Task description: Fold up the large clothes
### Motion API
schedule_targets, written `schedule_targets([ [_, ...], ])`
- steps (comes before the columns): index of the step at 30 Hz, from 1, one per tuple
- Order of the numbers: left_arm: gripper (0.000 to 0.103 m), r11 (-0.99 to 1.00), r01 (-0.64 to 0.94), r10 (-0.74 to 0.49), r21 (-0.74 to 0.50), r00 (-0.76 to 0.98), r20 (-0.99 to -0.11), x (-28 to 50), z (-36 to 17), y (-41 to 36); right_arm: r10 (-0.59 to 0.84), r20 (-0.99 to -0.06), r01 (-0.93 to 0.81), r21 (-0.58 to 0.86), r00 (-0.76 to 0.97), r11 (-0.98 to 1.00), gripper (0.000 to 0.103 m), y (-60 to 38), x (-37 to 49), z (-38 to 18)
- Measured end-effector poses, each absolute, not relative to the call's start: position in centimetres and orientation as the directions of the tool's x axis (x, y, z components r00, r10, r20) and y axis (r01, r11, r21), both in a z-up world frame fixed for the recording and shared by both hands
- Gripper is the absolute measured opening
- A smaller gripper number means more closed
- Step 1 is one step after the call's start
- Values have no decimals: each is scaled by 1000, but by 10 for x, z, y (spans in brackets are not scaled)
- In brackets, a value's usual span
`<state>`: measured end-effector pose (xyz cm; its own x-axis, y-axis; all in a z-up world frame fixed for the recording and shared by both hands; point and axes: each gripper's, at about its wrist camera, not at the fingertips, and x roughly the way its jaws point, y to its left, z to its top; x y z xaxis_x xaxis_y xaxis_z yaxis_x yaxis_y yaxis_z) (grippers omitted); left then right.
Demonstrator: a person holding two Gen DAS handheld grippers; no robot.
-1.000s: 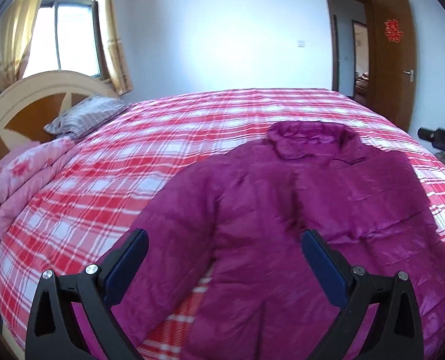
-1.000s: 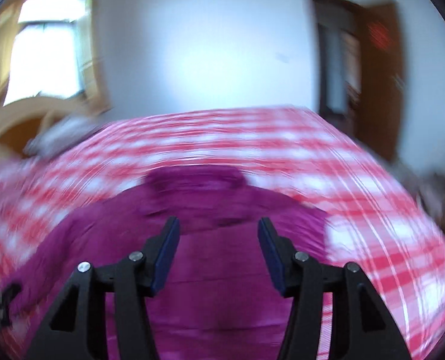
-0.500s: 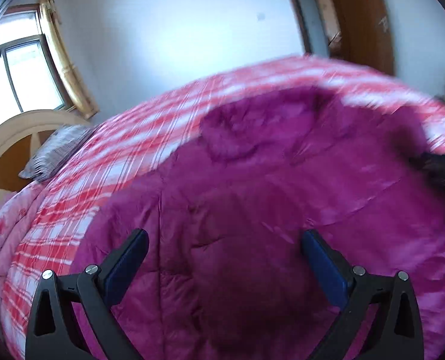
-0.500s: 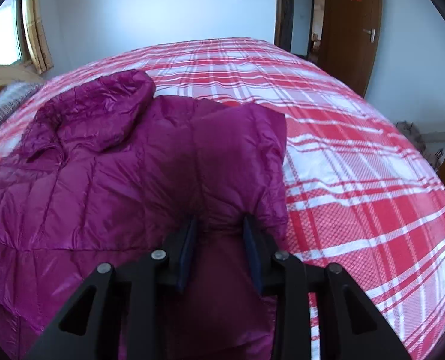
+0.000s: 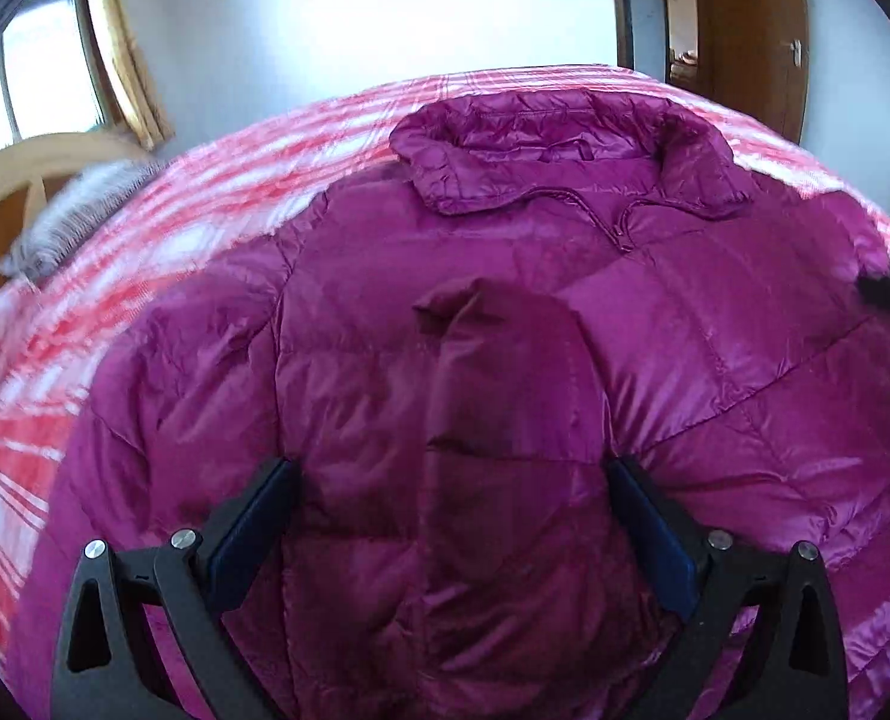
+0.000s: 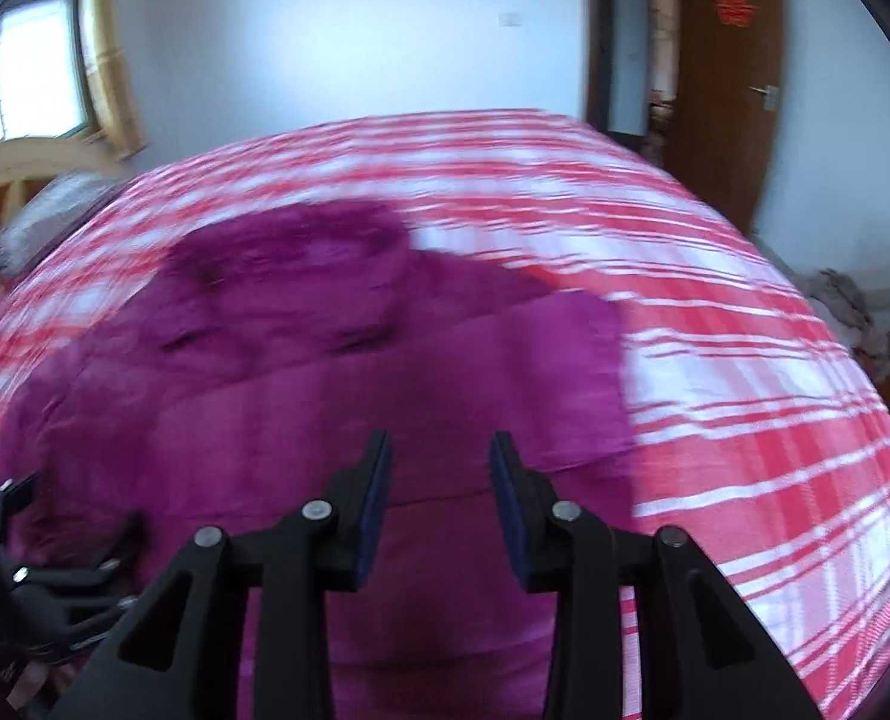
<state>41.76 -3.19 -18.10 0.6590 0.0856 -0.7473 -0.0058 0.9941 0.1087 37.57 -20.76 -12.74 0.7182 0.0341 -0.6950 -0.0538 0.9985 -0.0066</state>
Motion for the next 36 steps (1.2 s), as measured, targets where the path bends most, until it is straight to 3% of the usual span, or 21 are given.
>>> schedule_targets([
  [6, 102, 996, -6, 73, 91, 659, -749, 418, -182, -32, 9, -747, -114, -89, 665, 990, 38, -176, 382, -178],
  [11, 102, 997, -8, 63, 77, 660, -749, 418, -182, -29, -30, -749, -109, -136, 662, 985, 37, -172, 381, -172],
  [14, 102, 997, -8, 63, 76, 661, -748, 419, -182, -29, 13, -731, -117, -92, 683, 989, 38, -165, 369, -159],
  [36, 102, 996, -8, 76, 93, 647, -759, 420, -180, -31, -15, -728, -104, -118, 685, 988, 39, -151, 370, -187],
])
